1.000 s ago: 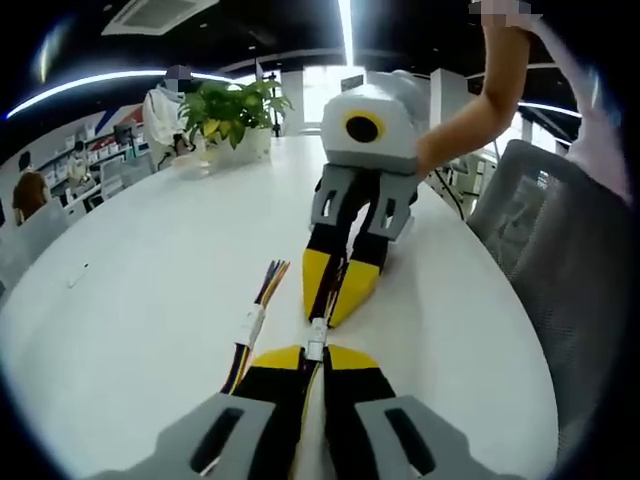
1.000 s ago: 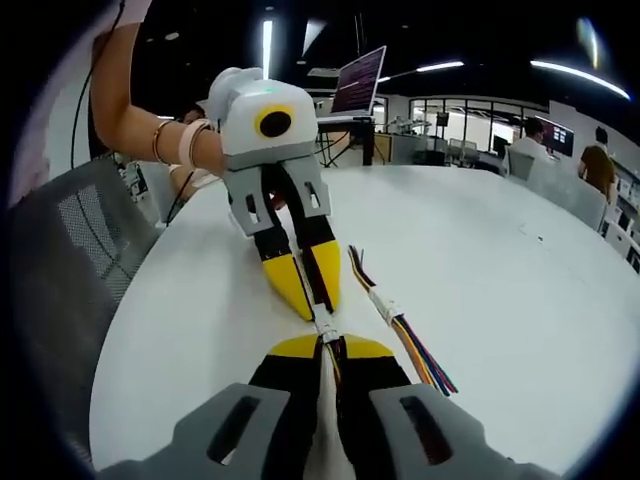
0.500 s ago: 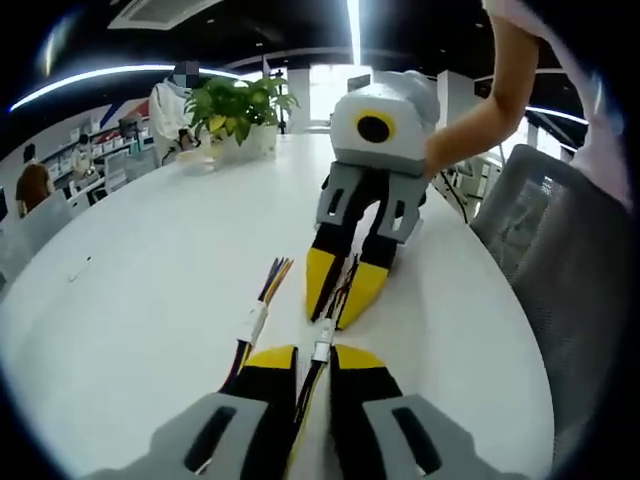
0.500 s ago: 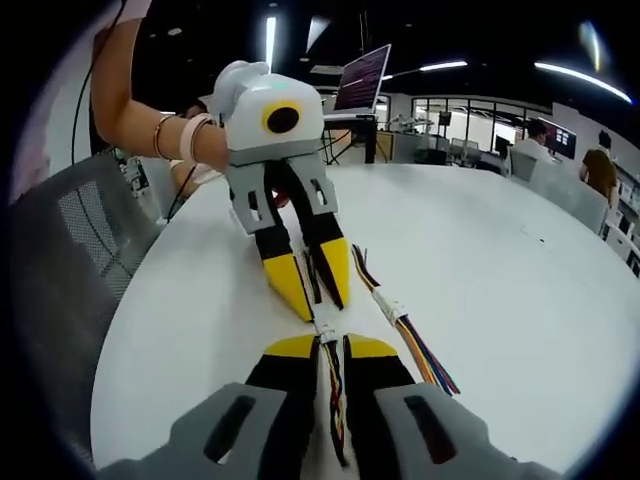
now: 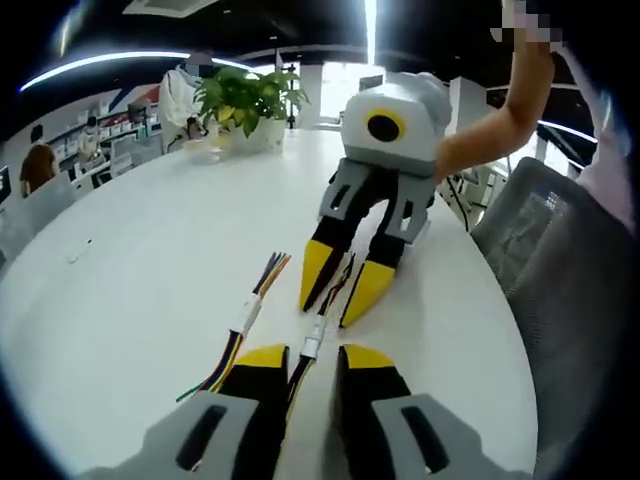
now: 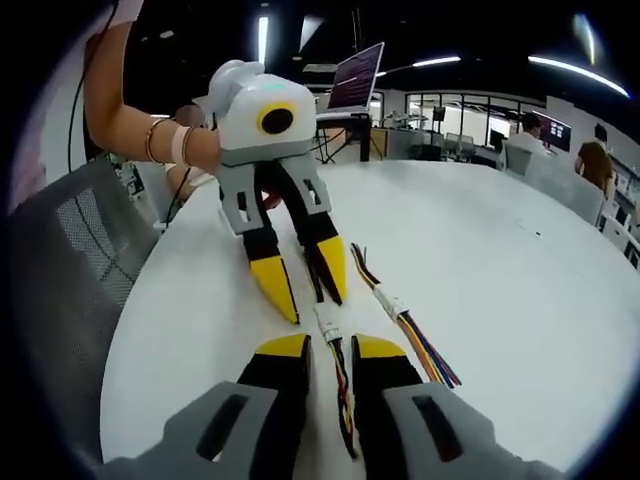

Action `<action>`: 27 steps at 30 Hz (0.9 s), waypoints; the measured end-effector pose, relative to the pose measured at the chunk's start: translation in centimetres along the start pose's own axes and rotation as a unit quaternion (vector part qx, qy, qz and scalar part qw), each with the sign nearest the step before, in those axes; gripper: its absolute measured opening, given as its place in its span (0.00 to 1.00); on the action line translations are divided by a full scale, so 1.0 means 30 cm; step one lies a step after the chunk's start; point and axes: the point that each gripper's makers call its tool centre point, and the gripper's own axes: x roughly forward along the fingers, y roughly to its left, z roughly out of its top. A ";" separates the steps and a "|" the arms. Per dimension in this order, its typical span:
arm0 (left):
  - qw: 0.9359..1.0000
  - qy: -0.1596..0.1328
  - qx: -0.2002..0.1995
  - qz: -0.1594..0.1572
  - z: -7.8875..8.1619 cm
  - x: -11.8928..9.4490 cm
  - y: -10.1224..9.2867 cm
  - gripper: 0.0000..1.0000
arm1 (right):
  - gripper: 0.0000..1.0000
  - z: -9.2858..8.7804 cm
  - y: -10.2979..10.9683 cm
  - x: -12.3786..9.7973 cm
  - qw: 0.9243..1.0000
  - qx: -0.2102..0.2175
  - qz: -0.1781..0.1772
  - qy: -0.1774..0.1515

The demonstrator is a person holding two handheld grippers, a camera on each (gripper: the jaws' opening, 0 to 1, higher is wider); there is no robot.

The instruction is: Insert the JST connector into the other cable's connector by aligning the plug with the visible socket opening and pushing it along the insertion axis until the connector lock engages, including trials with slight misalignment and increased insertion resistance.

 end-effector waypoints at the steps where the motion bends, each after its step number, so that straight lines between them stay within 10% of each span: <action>1: 1.000 0.001 -0.001 0.000 0.000 -0.001 -0.003 0.18 | 0.16 -0.001 -0.004 -0.005 1.000 0.003 -0.002 0.000; 19: 0.998 -0.015 -0.047 0.047 0.025 -0.044 -0.042 0.33 | 0.41 0.005 -0.006 -0.075 0.998 0.038 -0.047 0.009; 27: 0.994 -0.011 -0.050 0.099 0.028 -0.088 -0.013 0.63 | 0.50 -0.014 -0.009 -0.093 0.996 0.055 -0.062 0.020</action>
